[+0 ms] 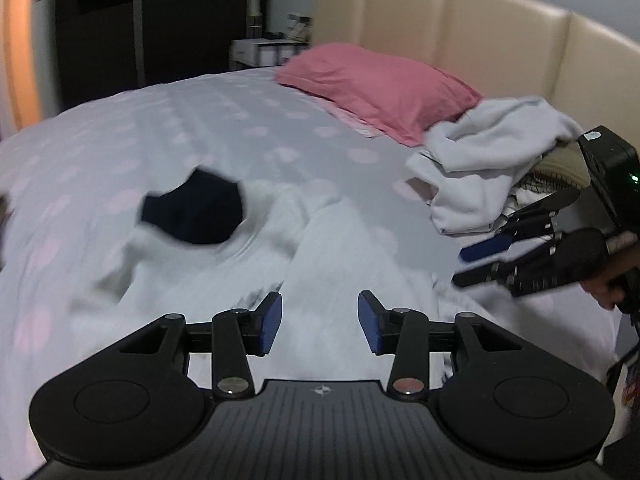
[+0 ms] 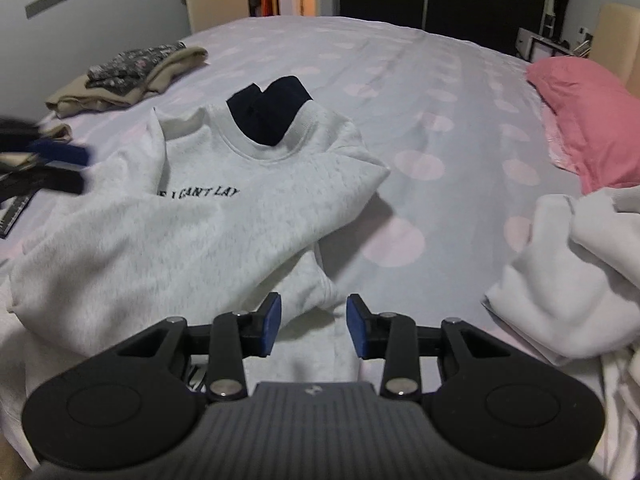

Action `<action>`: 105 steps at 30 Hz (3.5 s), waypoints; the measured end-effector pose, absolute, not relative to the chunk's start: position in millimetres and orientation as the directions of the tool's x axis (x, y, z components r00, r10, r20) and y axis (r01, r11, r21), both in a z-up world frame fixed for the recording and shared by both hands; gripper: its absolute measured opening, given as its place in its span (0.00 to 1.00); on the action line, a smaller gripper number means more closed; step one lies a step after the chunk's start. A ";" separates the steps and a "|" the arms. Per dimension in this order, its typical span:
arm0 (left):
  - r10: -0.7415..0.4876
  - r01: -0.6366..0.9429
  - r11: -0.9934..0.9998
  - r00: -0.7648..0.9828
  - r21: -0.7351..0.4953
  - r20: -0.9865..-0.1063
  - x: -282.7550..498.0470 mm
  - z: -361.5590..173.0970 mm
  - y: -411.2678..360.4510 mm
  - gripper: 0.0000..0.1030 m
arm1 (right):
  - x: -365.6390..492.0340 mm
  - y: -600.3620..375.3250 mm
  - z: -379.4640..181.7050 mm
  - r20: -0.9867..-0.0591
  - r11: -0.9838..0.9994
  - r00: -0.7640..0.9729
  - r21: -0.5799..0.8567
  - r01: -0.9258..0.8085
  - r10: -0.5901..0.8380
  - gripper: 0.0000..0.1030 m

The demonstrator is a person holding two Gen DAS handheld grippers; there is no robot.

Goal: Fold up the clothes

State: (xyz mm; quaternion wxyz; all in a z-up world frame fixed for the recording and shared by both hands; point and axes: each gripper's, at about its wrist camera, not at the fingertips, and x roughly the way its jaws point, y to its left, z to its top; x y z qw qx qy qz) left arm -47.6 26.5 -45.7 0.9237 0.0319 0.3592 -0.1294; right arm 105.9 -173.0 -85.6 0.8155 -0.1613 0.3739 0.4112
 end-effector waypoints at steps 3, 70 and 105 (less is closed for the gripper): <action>-0.231 0.319 0.948 0.688 0.001 -0.688 -7.7 -56.0 6.9 0.42 | 114.5 -164.3 -96.2 -0.739 0.576 0.351 0.062 -0.815 0.576 0.38; -0.251 0.132 0.966 0.695 -0.224 -0.674 89.8 -116.7 35.3 0.02 | 217.5 -228.2 -117.3 -0.578 0.727 0.453 0.440 -0.528 0.679 0.09; -0.181 0.153 0.983 0.776 -0.099 -0.604 94.7 -101.1 9.7 0.18 | 151.0 -152.3 -163.9 -0.713 0.615 0.299 0.230 -0.754 0.634 0.32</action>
